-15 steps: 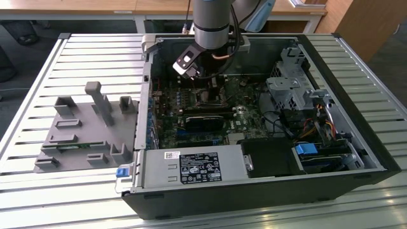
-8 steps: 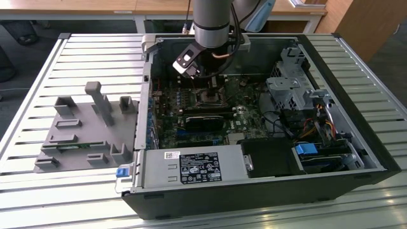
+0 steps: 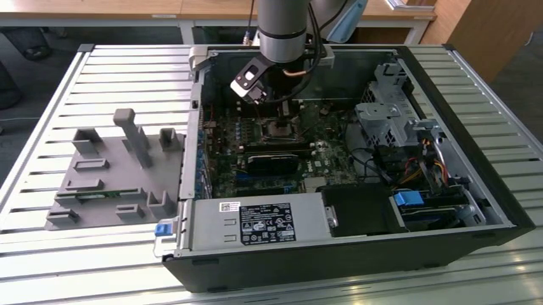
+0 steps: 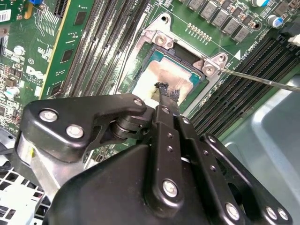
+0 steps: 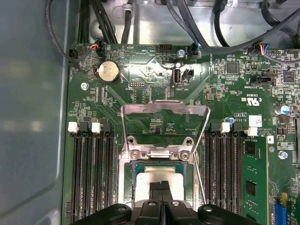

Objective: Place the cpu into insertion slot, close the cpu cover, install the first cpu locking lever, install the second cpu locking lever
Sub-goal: 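Place the cpu into insertion slot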

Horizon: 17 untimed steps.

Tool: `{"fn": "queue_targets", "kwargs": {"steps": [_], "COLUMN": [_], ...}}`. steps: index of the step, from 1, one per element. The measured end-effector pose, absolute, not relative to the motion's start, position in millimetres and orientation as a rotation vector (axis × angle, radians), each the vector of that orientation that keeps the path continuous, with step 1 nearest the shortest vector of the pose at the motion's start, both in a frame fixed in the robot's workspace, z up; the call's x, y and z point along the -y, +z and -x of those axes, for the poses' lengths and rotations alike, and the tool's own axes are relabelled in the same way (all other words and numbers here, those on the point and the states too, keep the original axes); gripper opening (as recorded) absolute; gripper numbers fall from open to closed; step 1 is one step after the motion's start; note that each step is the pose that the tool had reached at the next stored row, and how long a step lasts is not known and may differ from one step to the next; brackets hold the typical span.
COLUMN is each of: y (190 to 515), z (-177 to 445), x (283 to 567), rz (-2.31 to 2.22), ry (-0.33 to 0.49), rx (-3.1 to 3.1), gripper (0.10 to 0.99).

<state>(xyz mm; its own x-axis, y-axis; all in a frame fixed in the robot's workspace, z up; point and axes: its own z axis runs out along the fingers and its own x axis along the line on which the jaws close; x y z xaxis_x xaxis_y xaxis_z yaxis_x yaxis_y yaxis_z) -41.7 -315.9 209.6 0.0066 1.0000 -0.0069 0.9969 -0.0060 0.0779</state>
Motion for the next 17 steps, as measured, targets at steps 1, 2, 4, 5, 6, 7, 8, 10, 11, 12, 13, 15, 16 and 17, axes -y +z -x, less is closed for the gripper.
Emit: {"fn": "queue_targets", "kwargs": {"steps": [1,2,4,5,6,7,8,10,11,12,13,15,16,17], "y": [209.7,209.9,210.3,210.6,210.8,211.0,211.2,212.0,212.4,213.0,213.5,214.4,214.9,215.4], "z": [41.7,41.7,41.7,41.7,41.7,41.7,41.7,41.8,41.8,41.7,41.8,41.7,41.7,41.7], "x": [315.9,316.0,315.9,316.0,315.9,315.9,316.0,316.0,316.0,316.0,316.0,316.0,315.9,315.9], "rz": [-2.185,-2.185,-2.185,-2.185,-2.185,-2.185,-2.185,-2.185,-2.185,-2.185,-2.185,-2.185,-2.185,-2.185], "ry": [0.077,0.077,0.077,0.077,0.077,0.077,0.077,0.077,0.077,0.077,0.077,0.077,0.077,0.077], "rx": [-2.171,-2.171,-2.171,-2.171,-2.171,-2.171,-2.171,-2.171,-2.171,-2.171,-2.171,-2.171,-2.171,-2.171], "gripper": [0.106,0.106,0.106,0.106,0.106,0.106,0.106,0.106,0.106,0.106,0.106,0.106,0.106,0.106]}}
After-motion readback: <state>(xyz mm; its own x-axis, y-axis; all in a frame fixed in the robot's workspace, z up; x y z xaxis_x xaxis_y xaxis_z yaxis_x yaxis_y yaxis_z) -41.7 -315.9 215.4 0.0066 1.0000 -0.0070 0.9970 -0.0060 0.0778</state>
